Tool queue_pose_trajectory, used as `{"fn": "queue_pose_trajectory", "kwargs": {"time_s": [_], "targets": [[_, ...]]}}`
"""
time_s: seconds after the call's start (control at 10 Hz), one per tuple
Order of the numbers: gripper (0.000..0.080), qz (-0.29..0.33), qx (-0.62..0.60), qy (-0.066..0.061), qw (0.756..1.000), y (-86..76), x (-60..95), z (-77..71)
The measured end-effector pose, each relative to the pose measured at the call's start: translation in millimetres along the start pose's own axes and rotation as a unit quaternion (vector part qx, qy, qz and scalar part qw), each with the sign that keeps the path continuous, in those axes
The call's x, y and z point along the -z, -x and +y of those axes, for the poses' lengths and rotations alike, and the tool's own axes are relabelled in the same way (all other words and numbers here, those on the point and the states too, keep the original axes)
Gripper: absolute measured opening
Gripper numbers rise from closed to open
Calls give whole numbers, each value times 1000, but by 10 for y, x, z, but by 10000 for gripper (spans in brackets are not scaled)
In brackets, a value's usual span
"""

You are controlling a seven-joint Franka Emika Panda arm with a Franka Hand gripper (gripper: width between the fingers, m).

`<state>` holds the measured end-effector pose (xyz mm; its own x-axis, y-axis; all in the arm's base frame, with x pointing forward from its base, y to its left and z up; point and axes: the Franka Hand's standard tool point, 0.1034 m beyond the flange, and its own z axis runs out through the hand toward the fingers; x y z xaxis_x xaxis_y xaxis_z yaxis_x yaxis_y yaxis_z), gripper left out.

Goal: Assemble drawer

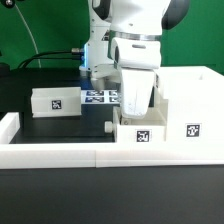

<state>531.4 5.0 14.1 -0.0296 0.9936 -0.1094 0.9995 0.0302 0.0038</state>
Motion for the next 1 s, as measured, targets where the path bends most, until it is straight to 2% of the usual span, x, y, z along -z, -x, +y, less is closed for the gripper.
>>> {"fn": "queue_pose_trajectory", "kwargs": {"time_s": [0.1, 0.2, 0.7, 0.8, 0.9, 1.0], "targets": [[42, -3, 7, -3, 1000, -2, 13, -12], [42, -6, 7, -16, 1000, 2, 9, -39], [42, -6, -5, -14, 1000, -6, 15, -23], [275, -5, -15, -12, 1000, -40, 36, -17], [275, -5, -23, -10, 1000, -48, 65, -7], [454, -5, -28, -8, 1000, -53, 103, 6]]}}
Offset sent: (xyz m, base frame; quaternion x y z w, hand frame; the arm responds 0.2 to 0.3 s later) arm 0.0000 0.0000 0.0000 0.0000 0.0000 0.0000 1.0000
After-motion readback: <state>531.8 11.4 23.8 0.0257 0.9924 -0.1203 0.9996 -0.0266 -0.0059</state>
